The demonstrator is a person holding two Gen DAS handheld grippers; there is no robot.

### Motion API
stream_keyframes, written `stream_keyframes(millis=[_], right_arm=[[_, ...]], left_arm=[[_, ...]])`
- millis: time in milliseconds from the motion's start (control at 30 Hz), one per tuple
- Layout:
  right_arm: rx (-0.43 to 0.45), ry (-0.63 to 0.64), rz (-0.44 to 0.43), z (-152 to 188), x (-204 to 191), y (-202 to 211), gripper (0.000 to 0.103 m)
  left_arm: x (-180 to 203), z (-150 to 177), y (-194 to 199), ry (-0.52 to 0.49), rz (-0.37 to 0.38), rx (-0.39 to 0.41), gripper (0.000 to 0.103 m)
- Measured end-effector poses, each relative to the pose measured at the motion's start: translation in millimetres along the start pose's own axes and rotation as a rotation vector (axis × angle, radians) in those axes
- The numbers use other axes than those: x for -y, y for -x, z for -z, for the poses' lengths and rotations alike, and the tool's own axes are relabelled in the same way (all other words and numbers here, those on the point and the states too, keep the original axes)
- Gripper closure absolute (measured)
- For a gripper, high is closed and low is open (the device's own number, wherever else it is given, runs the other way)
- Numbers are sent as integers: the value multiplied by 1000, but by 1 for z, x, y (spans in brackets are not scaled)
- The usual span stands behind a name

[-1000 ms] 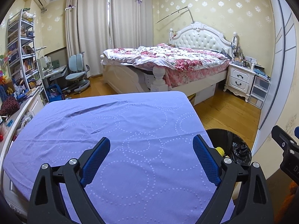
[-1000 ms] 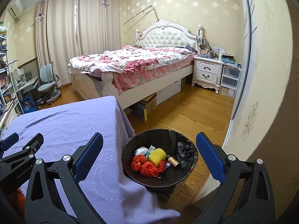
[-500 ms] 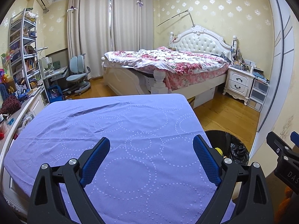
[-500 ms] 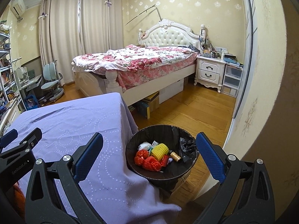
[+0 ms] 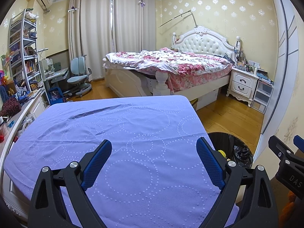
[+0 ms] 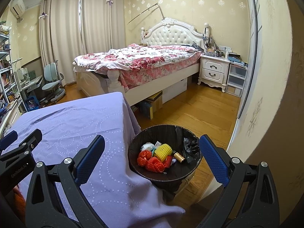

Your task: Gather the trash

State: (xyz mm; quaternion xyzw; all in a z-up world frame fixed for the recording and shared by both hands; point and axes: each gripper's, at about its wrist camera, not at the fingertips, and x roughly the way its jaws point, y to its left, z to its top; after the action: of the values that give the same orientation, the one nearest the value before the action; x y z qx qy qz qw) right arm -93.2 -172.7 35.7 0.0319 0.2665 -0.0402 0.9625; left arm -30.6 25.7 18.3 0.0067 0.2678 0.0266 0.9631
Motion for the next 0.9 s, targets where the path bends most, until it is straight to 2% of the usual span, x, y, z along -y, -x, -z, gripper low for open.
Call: stream_keyframes(millis=[900], right_arm=[[-3,0,1,-1,2,-2,6]], left_arm=[[0,1,0,0,0,1,13]])
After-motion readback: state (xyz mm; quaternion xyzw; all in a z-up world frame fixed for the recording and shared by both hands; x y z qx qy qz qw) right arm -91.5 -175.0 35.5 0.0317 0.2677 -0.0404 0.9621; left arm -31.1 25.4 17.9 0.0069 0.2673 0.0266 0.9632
